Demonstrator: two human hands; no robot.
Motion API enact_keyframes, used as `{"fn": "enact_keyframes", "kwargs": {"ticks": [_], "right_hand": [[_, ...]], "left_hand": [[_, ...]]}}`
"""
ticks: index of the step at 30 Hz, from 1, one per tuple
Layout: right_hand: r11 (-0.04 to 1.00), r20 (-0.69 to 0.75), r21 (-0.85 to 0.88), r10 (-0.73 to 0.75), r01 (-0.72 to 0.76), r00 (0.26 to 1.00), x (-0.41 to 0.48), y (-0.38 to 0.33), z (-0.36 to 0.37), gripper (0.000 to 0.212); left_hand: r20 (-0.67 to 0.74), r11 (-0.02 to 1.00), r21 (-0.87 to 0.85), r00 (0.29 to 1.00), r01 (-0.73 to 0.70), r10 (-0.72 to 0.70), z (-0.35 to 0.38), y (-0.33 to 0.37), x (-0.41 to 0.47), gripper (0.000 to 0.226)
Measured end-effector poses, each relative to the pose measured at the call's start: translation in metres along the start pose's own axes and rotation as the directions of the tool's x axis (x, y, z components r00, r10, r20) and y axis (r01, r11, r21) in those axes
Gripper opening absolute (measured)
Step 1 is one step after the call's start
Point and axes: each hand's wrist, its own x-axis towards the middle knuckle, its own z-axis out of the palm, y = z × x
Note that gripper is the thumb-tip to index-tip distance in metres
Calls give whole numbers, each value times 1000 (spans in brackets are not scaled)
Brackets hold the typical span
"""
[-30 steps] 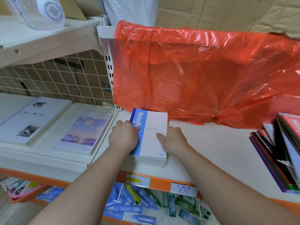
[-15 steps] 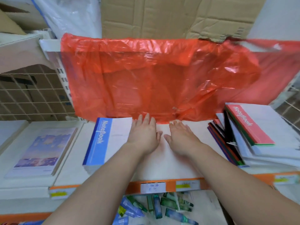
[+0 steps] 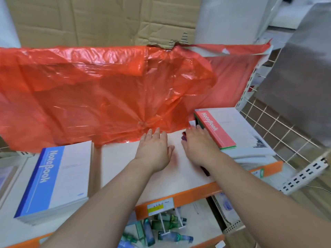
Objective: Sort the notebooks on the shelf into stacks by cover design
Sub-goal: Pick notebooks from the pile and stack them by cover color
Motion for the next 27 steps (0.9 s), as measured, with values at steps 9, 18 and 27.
{"fn": "enact_keyframes", "kwargs": {"ticks": [9, 18, 27], "right_hand": [[952, 125, -105, 300, -288, 946, -10, 49, -22, 41], [963, 202, -149, 254, -226, 946, -9, 49, -41, 30], [964, -42, -214, 154, -160, 987, -14, 52, -41, 34]], "left_hand": [[40, 999, 11, 998, -50, 49, 7, 37, 21, 64], [35, 1000, 11, 999, -26, 26, 11, 31, 25, 63], [-19, 943, -323, 995, 88, -99, 10, 22, 25, 41]]}}
